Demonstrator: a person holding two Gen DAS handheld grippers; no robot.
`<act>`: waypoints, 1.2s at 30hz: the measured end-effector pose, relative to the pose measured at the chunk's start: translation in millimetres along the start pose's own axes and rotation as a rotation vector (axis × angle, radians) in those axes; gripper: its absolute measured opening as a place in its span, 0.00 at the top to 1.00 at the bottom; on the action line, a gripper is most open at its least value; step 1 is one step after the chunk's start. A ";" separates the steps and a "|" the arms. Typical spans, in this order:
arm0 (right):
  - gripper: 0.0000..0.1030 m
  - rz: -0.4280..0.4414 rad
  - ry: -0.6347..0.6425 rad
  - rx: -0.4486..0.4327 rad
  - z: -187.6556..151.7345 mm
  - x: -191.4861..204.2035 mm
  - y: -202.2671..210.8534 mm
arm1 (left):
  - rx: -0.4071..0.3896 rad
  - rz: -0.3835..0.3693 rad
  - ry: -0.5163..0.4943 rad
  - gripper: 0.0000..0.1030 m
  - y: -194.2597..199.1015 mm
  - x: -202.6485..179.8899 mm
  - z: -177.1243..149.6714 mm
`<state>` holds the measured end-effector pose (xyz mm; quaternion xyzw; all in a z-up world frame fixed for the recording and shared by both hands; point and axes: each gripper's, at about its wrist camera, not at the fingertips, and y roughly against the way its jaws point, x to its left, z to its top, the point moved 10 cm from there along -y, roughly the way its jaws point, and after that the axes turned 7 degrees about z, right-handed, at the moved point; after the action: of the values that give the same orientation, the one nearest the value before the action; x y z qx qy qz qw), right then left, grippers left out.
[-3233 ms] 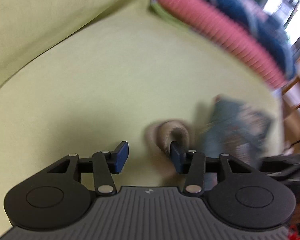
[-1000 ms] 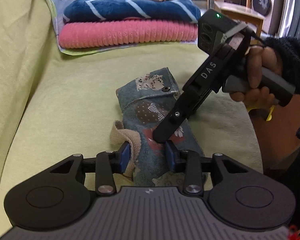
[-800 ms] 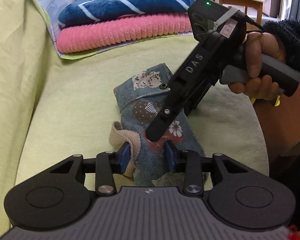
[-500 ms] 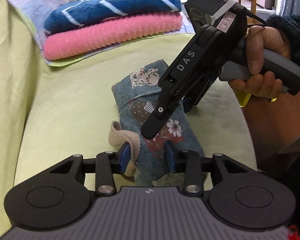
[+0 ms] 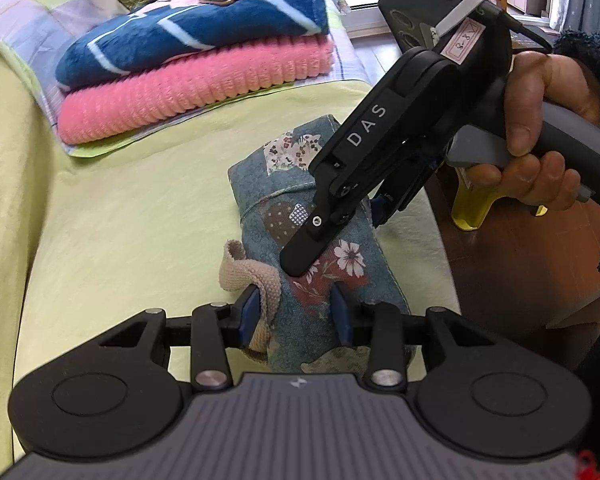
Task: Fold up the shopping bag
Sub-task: 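Lift the rolled bag off the sofa with the right gripper, then carry the rolled bag with the right gripper into the cardboard box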
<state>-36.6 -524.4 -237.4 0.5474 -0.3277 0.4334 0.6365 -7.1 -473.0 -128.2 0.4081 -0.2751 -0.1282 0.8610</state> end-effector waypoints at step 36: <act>0.49 -0.342 -0.124 -0.473 -40.9 -171.2 418.0 | -0.288 -0.422 -0.333 0.58 -36.8 -315.3 235.5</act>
<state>-489.6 -506.8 -225.1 0.4567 -0.3607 0.1972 0.7889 -400.3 -504.8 -151.7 0.3031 -0.3006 -0.4071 0.8075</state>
